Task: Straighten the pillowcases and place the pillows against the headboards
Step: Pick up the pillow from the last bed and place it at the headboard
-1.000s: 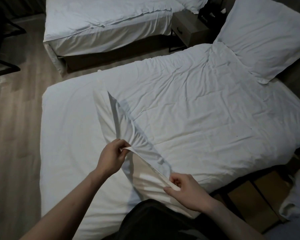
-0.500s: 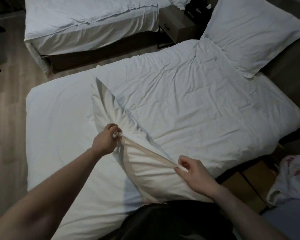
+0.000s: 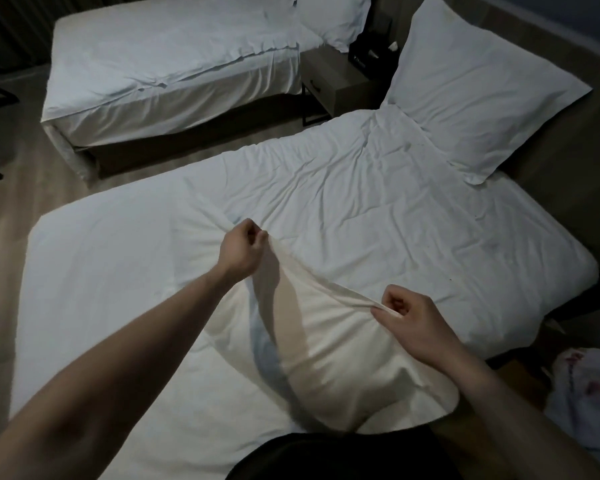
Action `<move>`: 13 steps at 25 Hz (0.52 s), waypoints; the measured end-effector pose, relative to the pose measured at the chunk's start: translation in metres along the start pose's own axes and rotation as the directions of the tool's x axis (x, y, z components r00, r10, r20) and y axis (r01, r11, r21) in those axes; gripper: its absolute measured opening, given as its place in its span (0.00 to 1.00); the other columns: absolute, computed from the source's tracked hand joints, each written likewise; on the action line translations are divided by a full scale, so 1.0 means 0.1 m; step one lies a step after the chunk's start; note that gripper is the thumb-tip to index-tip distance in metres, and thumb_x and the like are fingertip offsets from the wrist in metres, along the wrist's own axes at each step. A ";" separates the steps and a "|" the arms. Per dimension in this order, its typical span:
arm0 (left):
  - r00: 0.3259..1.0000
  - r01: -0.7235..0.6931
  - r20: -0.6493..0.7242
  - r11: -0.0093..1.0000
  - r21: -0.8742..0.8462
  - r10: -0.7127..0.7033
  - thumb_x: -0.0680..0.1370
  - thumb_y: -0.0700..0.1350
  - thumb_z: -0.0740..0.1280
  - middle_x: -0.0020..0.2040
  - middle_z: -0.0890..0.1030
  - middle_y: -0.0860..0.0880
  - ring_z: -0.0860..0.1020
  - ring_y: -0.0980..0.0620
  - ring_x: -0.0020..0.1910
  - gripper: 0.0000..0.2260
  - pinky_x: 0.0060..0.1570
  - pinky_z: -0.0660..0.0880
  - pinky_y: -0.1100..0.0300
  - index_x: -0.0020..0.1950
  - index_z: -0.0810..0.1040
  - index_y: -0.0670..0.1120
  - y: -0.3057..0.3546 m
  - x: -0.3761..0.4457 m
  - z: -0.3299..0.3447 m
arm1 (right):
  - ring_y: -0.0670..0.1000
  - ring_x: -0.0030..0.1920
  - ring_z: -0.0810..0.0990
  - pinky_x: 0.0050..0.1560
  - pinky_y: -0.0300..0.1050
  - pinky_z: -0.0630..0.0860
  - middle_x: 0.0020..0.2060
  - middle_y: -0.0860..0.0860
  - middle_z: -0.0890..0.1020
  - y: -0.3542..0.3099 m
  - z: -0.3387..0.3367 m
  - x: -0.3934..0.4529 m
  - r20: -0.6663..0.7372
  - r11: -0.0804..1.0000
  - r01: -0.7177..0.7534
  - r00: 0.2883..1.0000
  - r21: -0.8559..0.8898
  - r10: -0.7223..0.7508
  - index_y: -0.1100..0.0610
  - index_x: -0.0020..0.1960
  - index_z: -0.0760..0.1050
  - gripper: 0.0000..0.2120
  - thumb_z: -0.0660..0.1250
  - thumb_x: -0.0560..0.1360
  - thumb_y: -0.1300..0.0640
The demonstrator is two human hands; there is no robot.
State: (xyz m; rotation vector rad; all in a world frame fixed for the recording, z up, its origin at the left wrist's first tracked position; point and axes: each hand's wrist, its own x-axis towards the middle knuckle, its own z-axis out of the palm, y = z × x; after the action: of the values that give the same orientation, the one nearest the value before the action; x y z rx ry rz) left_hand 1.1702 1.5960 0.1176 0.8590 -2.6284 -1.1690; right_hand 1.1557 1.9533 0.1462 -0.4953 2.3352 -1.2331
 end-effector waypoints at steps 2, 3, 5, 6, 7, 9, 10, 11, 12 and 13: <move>1.000 -0.020 -0.017 0.994 -0.111 0.018 0.80 0.48 0.67 0.38 0.82 0.43 0.77 0.49 0.35 0.10 0.38 0.75 0.53 0.40 0.75 0.45 0.36 -0.10 0.19 | 0.44 0.32 0.68 0.37 0.45 0.67 0.29 0.47 0.68 0.26 -0.43 0.09 -0.062 0.998 -0.053 0.997 0.023 0.054 0.57 0.36 0.66 0.18 0.73 0.76 0.54; 0.999 -0.042 -0.014 0.990 -0.135 0.040 0.80 0.47 0.68 0.38 0.82 0.43 0.77 0.50 0.34 0.11 0.37 0.74 0.54 0.40 0.75 0.44 0.54 -0.16 0.32 | 0.44 0.31 0.68 0.37 0.44 0.66 0.28 0.47 0.68 0.40 -0.66 0.14 -0.103 0.997 -0.071 0.992 0.013 0.072 0.57 0.35 0.66 0.18 0.73 0.76 0.55; 0.996 -0.087 0.012 0.985 -0.150 0.090 0.81 0.46 0.69 0.36 0.81 0.44 0.77 0.52 0.34 0.10 0.36 0.74 0.57 0.41 0.76 0.44 0.83 -0.32 0.57 | 0.44 0.31 0.69 0.36 0.41 0.68 0.29 0.46 0.71 0.64 -1.02 0.23 -0.140 0.996 -0.061 0.989 -0.065 0.052 0.55 0.33 0.66 0.19 0.75 0.75 0.56; 0.994 -0.098 0.024 0.983 -0.157 0.103 0.81 0.45 0.69 0.36 0.80 0.45 0.76 0.53 0.34 0.10 0.35 0.73 0.57 0.41 0.76 0.44 0.96 -0.37 0.70 | 0.44 0.34 0.73 0.39 0.40 0.70 0.32 0.46 0.74 0.77 -1.16 0.30 -0.136 0.992 -0.042 0.990 -0.117 0.026 0.53 0.32 0.67 0.19 0.75 0.74 0.58; 0.994 -0.103 0.025 0.981 -0.164 0.109 0.81 0.45 0.69 0.35 0.80 0.46 0.76 0.54 0.34 0.10 0.35 0.73 0.58 0.40 0.76 0.45 1.08 -0.42 0.83 | 0.44 0.40 0.77 0.44 0.42 0.73 0.38 0.45 0.77 0.89 -1.27 0.37 -0.122 0.986 -0.022 0.993 -0.167 0.001 0.51 0.33 0.68 0.19 0.76 0.73 0.59; 0.992 -0.115 0.023 0.977 -0.179 0.121 0.81 0.44 0.70 0.34 0.79 0.48 0.76 0.54 0.33 0.10 0.35 0.72 0.59 0.40 0.76 0.47 1.30 -0.44 1.08 | 0.49 0.56 0.80 0.57 0.46 0.75 0.51 0.45 0.80 1.11 -1.49 0.53 -0.099 0.972 -0.011 0.995 -0.233 -0.012 0.49 0.38 0.73 0.14 0.78 0.72 0.58; 0.991 -0.121 0.041 0.976 -0.183 0.130 0.81 0.45 0.70 0.34 0.78 0.50 0.75 0.56 0.33 0.10 0.35 0.71 0.61 0.40 0.75 0.48 1.38 -0.44 1.18 | 0.51 0.61 0.79 0.61 0.47 0.74 0.57 0.47 0.80 1.18 -1.59 0.61 -0.095 0.964 -0.027 0.995 -0.265 0.002 0.50 0.45 0.76 0.11 0.78 0.72 0.56; 0.987 -0.129 0.070 0.976 -0.177 0.144 0.81 0.45 0.70 0.33 0.77 0.52 0.74 0.57 0.33 0.10 0.35 0.70 0.64 0.40 0.75 0.49 1.45 -0.45 1.27 | 0.53 0.64 0.78 0.63 0.48 0.73 0.61 0.49 0.80 1.21 -1.67 0.68 -0.082 0.955 -0.061 0.996 -0.290 0.038 0.51 0.54 0.76 0.15 0.78 0.72 0.54; 0.981 -0.144 0.104 0.976 -0.161 0.162 0.81 0.46 0.69 0.33 0.76 0.54 0.74 0.58 0.33 0.10 0.35 0.70 0.66 0.40 0.75 0.49 1.52 -0.46 1.35 | 0.53 0.65 0.78 0.64 0.49 0.73 0.63 0.50 0.79 1.23 -1.73 0.75 -0.060 0.948 -0.090 0.995 -0.305 0.075 0.51 0.62 0.73 0.23 0.78 0.72 0.53; 0.975 -0.153 0.142 0.979 -0.138 0.172 0.81 0.47 0.69 0.34 0.76 0.54 0.74 0.59 0.33 0.10 0.36 0.70 0.66 0.40 0.75 0.49 1.57 -0.46 1.42 | 0.53 0.66 0.77 0.66 0.51 0.73 0.65 0.50 0.79 1.23 -1.77 0.81 -0.047 0.942 -0.112 0.994 -0.316 0.102 0.50 0.67 0.70 0.28 0.78 0.72 0.51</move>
State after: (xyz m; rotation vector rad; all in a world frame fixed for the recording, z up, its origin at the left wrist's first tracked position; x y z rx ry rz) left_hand 1.0893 1.7959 0.1368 0.5394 -2.6476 -1.3885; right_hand 0.9798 2.0980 0.1135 -0.4480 2.5637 -0.8206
